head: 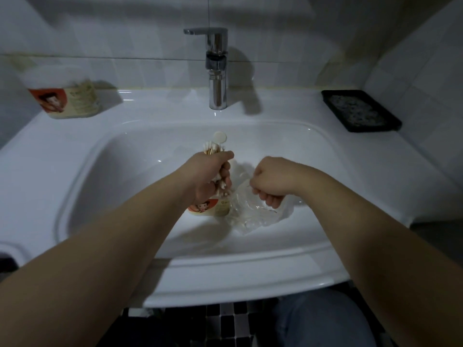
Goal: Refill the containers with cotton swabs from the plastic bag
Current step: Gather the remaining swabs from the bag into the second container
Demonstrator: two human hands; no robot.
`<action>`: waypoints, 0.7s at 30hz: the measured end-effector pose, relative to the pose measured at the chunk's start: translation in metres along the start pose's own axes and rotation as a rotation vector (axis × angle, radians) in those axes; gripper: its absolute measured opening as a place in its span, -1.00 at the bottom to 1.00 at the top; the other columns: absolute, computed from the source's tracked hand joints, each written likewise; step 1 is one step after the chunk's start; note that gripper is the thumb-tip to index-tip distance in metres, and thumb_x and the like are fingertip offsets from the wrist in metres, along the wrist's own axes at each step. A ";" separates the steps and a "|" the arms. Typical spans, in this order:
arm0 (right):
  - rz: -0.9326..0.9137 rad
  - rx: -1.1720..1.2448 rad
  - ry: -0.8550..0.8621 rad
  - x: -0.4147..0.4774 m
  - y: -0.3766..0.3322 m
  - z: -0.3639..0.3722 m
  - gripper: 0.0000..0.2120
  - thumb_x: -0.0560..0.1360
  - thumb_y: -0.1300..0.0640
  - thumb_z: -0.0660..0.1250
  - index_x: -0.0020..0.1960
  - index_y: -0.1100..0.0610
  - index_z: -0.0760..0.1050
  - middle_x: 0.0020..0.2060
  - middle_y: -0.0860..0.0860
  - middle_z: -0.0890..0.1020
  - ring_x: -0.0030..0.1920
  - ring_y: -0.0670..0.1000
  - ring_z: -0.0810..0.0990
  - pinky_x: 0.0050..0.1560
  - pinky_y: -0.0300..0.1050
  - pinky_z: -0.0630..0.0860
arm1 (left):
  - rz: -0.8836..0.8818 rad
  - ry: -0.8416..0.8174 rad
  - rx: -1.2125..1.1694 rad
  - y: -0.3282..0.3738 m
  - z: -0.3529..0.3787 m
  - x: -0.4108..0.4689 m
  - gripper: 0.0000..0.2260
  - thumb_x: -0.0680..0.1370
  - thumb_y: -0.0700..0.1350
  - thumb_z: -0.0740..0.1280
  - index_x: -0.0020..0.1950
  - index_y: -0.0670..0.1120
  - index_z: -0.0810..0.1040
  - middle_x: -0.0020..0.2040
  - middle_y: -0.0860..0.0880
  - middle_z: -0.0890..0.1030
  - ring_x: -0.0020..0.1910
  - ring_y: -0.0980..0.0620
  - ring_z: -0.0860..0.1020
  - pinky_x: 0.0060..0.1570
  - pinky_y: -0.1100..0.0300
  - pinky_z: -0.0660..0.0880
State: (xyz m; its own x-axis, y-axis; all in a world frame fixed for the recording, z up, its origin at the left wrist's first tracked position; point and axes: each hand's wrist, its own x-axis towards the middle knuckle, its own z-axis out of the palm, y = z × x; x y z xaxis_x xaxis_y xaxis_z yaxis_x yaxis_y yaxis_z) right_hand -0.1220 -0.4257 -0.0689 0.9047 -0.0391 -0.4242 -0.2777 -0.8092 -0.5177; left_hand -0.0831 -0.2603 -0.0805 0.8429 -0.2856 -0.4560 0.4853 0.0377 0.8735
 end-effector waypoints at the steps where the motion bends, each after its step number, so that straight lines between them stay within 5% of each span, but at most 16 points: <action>1: 0.007 -0.081 -0.057 0.000 0.002 0.003 -0.80 0.58 0.25 0.26 -0.09 0.27 0.65 -0.26 0.16 0.72 -0.26 0.20 0.73 -0.18 0.02 0.71 | 0.012 0.008 -0.032 0.002 -0.001 0.000 -0.81 0.63 -0.15 0.37 -0.16 -0.09 0.45 -0.37 -0.03 0.43 -0.53 0.05 0.37 -0.52 0.27 0.38; 5: -0.077 -0.371 -0.155 0.005 0.003 0.013 -0.69 0.50 0.30 0.26 -0.21 -0.08 0.59 -0.27 -0.12 0.61 -0.24 -0.06 0.59 -0.27 -0.15 0.48 | 0.049 -0.012 -0.066 0.005 -0.003 -0.001 -0.79 0.65 -0.16 0.33 -0.16 -0.07 0.40 -0.41 0.00 0.40 -0.56 0.07 0.33 -0.52 0.26 0.30; 10: -0.096 -0.445 -0.274 0.008 0.001 0.027 -0.69 0.47 0.20 0.28 0.16 0.00 0.63 -0.06 -0.03 0.66 -0.13 0.01 0.61 -0.22 -0.14 0.49 | 0.049 -0.038 -0.044 0.004 -0.004 0.000 -0.76 0.66 -0.15 0.32 -0.20 -0.09 0.40 -0.44 -0.04 0.40 -0.57 0.03 0.36 -0.54 0.27 0.32; 13: -0.129 -0.494 -0.252 0.010 0.000 0.036 -0.85 0.52 0.13 0.33 0.07 0.05 0.61 -0.05 0.03 0.69 -0.20 -0.03 0.59 -0.27 -0.17 0.47 | 0.045 -0.039 -0.045 0.004 -0.003 -0.001 -0.78 0.65 -0.16 0.33 -0.18 -0.10 0.42 -0.42 -0.04 0.41 -0.55 0.03 0.38 -0.56 0.29 0.35; 21: -0.108 -0.522 -0.264 0.012 0.002 0.038 -0.75 0.53 0.16 0.21 -0.28 0.09 0.56 -0.42 0.03 0.65 -0.34 0.13 0.65 -0.24 0.02 0.68 | 0.052 -0.047 -0.011 0.003 -0.004 0.000 -0.79 0.65 -0.18 0.33 -0.17 -0.11 0.43 -0.40 -0.06 0.42 -0.55 0.02 0.40 -0.56 0.29 0.36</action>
State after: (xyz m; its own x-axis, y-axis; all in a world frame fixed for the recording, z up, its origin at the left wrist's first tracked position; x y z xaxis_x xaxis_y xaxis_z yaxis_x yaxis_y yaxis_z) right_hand -0.1237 -0.4054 -0.1034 0.7893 0.1530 -0.5947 0.0680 -0.9843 -0.1630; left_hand -0.0806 -0.2564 -0.0789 0.8555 -0.3274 -0.4012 0.4438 0.0646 0.8938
